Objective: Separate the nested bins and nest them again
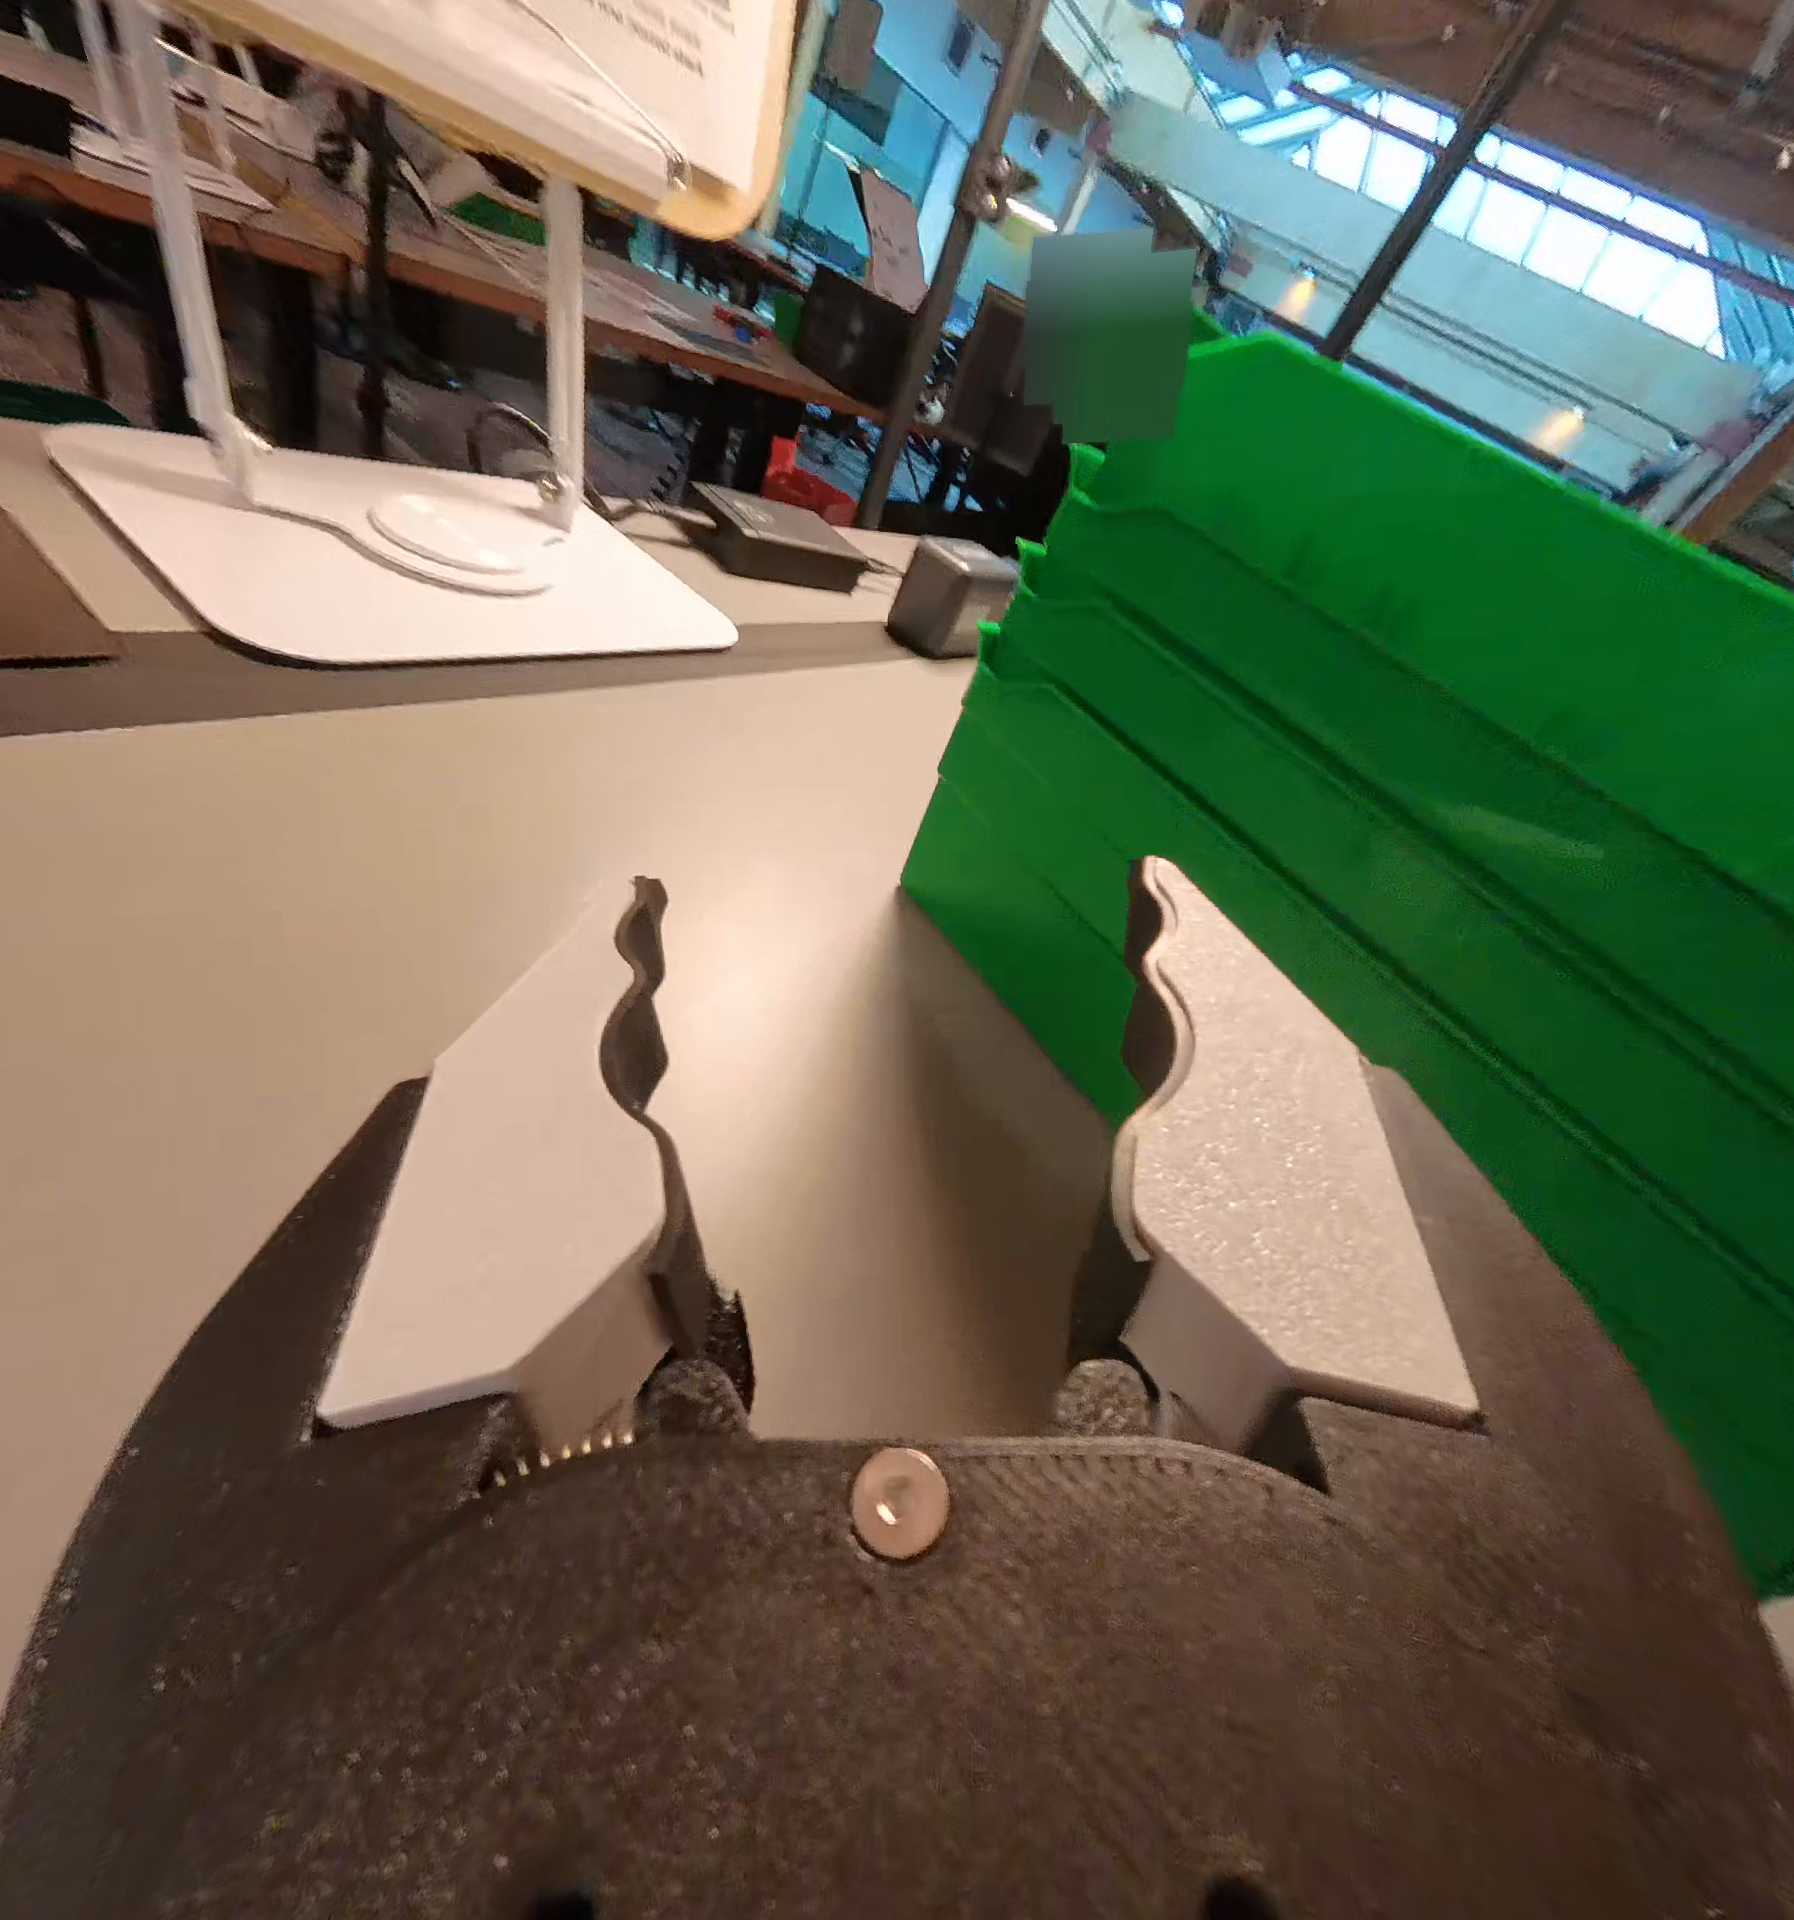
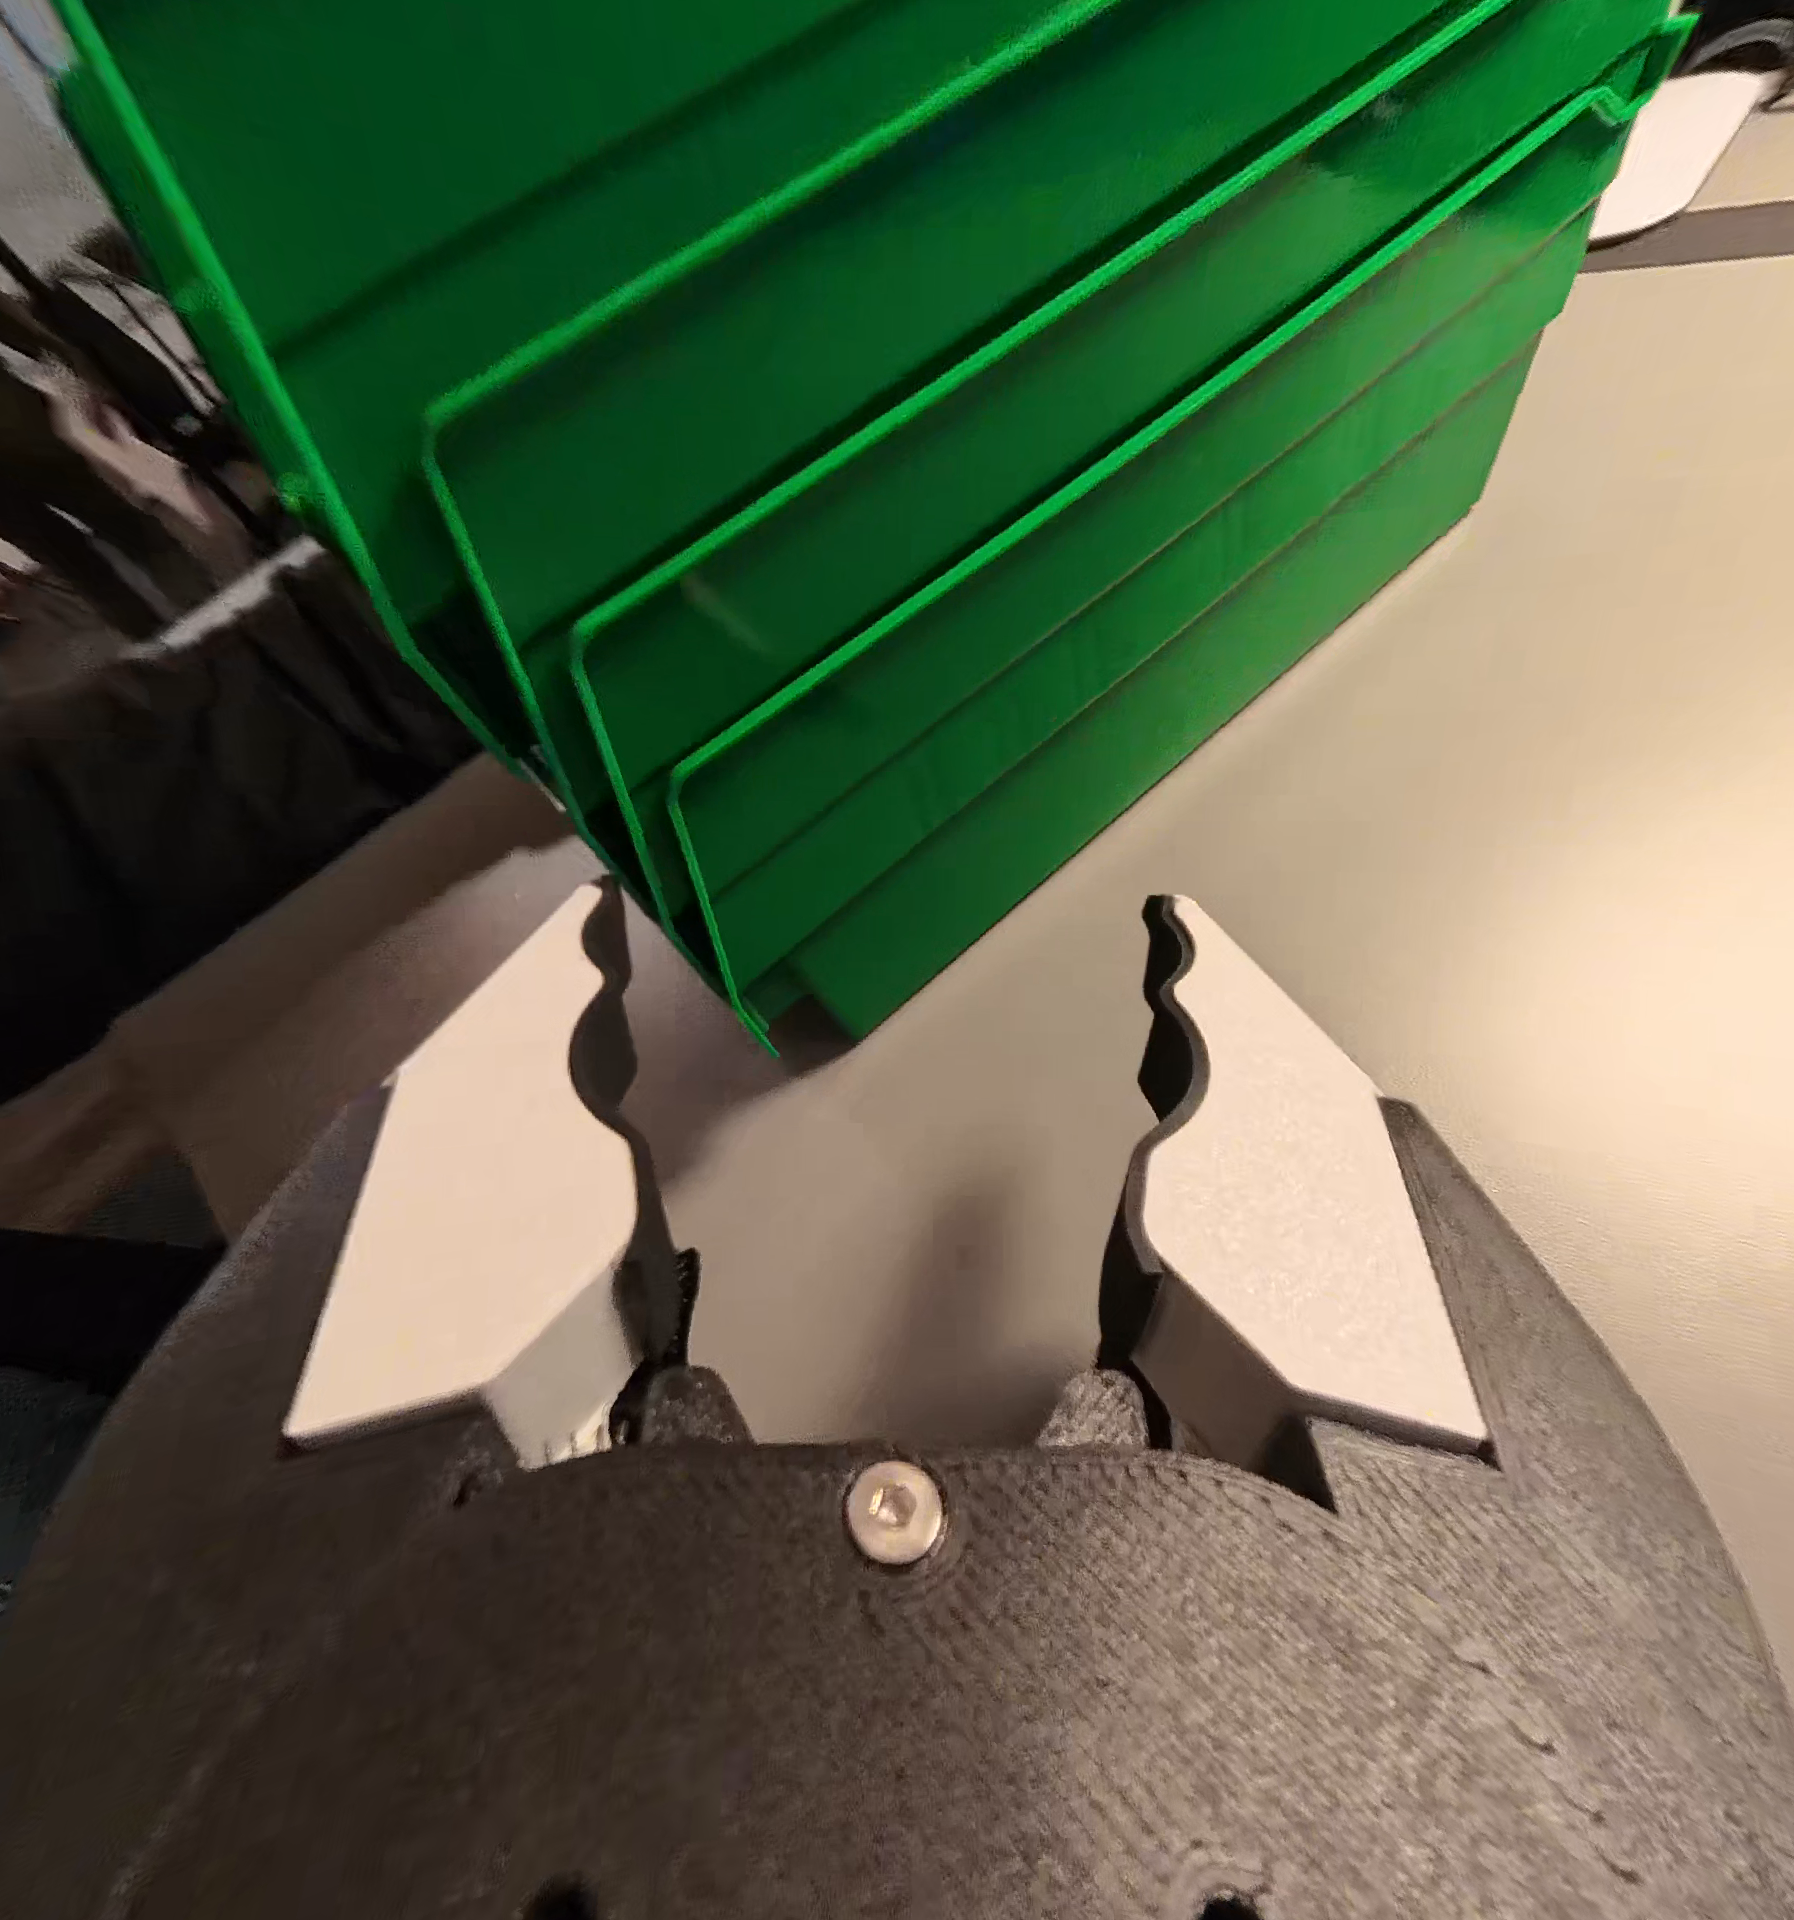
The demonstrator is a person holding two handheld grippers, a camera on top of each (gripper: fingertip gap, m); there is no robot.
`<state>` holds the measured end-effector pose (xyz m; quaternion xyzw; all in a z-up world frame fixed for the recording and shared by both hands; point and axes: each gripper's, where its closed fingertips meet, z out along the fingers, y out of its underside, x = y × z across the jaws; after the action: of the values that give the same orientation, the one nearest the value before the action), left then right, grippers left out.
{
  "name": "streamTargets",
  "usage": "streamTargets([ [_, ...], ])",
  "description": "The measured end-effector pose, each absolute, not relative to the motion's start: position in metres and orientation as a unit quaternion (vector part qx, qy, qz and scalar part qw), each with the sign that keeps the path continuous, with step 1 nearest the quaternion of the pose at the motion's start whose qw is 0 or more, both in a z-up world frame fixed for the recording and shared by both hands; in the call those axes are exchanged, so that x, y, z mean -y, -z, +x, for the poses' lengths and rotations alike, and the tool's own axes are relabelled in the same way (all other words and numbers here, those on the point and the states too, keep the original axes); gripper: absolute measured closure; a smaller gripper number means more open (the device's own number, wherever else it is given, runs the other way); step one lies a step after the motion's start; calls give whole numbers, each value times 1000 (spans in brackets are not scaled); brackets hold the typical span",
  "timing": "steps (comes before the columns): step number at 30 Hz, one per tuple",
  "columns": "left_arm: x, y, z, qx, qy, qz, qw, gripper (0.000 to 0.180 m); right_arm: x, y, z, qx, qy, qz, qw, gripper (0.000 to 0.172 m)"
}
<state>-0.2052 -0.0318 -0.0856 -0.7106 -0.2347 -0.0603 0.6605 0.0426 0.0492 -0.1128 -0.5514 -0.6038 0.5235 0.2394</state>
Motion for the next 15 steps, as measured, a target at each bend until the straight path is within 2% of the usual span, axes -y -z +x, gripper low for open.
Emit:
streamTargets([
  [6, 33, 78, -188, 188, 69, -703, 683, 91, -74, 118, 41, 560, -497, -609, 263, 64],
  [10, 32, 77, -189, 214, 118, -683, 689, 90, -121, 115, 50, 515, -460, -656, 303, 74],
  [15, 32, 80, -186, 217, 153, -684, 680, 90, -140, 76, 67, 509, -468, -647, 321, 71],
])
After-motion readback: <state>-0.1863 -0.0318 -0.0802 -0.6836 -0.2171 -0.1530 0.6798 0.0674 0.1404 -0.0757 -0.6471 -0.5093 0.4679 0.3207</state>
